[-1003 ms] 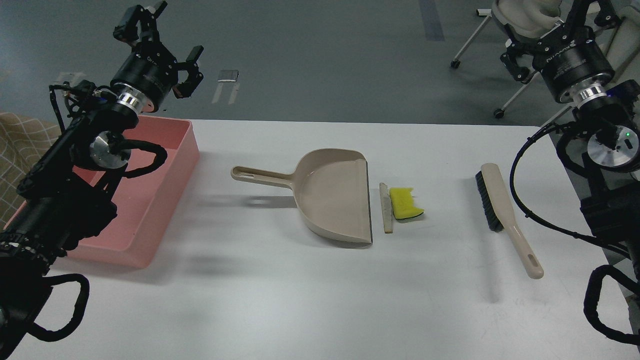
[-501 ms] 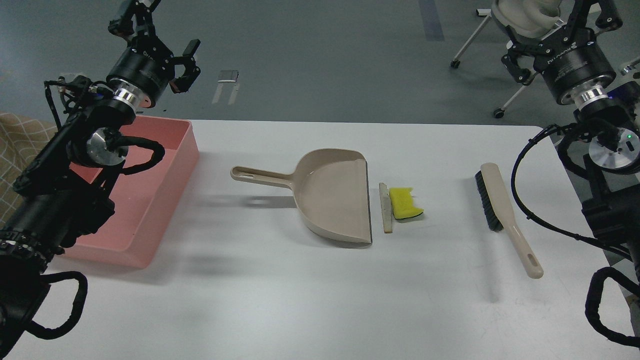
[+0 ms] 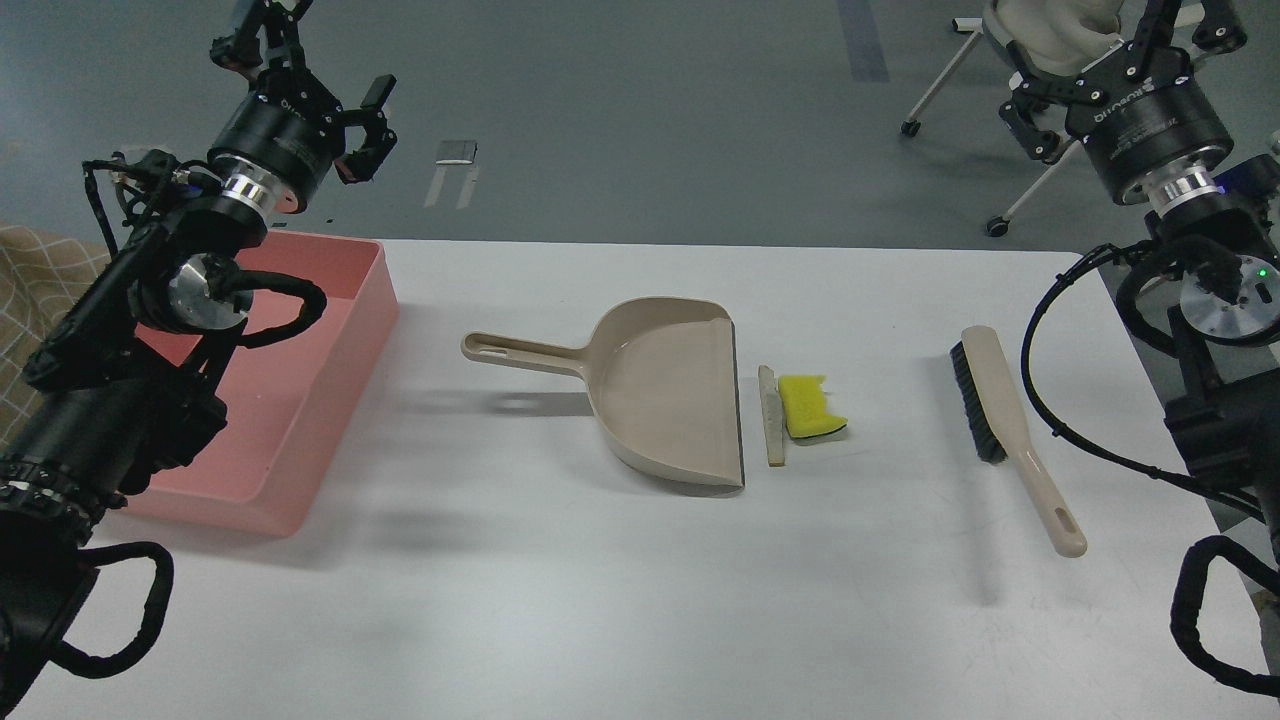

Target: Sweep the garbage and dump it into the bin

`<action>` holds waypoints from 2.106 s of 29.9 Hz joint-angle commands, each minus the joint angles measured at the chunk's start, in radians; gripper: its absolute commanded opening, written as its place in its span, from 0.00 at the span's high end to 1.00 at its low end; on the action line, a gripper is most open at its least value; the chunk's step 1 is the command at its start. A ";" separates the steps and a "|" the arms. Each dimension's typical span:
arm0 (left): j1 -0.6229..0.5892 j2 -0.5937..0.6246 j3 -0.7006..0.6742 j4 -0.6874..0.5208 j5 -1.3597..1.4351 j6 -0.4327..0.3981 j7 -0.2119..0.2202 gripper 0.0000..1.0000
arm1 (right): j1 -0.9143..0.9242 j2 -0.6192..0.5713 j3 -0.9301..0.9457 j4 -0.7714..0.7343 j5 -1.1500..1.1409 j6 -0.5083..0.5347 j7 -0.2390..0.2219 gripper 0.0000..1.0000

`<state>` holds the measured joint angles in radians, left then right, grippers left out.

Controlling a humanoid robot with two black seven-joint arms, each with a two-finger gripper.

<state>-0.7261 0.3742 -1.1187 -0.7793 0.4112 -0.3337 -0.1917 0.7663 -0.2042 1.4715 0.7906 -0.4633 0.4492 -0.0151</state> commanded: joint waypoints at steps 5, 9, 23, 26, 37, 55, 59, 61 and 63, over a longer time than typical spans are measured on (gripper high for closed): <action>0.013 0.009 0.003 -0.037 0.000 0.004 -0.003 0.02 | -0.021 -0.003 0.004 0.001 -0.002 -0.001 0.001 0.00; 0.059 0.018 0.005 -0.106 0.000 0.004 -0.003 0.02 | -0.022 -0.003 0.007 0.007 -0.002 -0.003 0.001 0.00; 0.442 0.144 -0.069 -0.611 0.001 0.039 -0.028 0.02 | -0.036 -0.064 0.009 0.028 -0.002 0.006 0.001 0.00; 0.546 0.152 -0.072 -0.711 0.005 0.070 -0.029 0.02 | -0.038 -0.072 0.009 0.036 -0.002 0.005 0.001 0.00; 0.764 0.137 -0.066 -0.822 0.141 0.070 -0.117 0.05 | -0.088 -0.066 0.009 0.075 -0.002 0.005 0.001 0.00; 0.702 -0.034 0.100 -0.598 0.387 0.188 -0.088 0.07 | -0.107 -0.066 0.016 0.070 -0.002 0.006 0.003 0.00; 0.683 -0.063 0.128 -0.586 0.390 0.214 -0.101 0.06 | -0.113 -0.067 0.020 0.070 -0.002 0.011 0.003 0.00; 0.677 -0.070 0.129 -0.583 0.390 0.214 -0.103 0.06 | -0.116 -0.067 0.021 0.071 0.000 0.011 0.003 0.00; 0.660 -0.081 0.145 -0.560 0.390 0.214 -0.109 0.06 | -0.116 -0.069 0.029 0.071 0.000 0.011 0.003 0.00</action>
<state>-0.0485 0.3072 -0.9893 -1.3620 0.8002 -0.1202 -0.2926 0.6517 -0.2715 1.4920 0.8606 -0.4643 0.4595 -0.0122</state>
